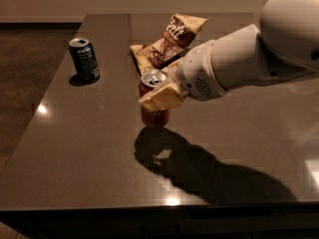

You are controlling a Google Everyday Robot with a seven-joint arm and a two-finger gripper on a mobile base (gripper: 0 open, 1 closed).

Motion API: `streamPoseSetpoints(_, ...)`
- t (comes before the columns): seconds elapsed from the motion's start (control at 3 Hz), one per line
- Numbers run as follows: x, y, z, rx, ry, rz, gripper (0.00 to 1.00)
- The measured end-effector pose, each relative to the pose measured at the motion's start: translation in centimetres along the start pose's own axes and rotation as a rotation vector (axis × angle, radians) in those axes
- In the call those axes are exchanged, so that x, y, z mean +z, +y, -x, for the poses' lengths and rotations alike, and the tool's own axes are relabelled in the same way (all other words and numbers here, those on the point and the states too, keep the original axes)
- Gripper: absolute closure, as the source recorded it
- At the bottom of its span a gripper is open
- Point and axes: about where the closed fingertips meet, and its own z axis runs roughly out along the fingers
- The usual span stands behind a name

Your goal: Move coke can near brown chip bag

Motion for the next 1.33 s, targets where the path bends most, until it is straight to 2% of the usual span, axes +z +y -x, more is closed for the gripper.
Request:
streamPoseSetpoints(0.67,0.1,-5.4,0.3,0.035,-0.041,-0.101,1.0)
streamPoseSetpoints(1.33,1.3,-9.9,0.1,0.077,0.007,-0.105,1.0)
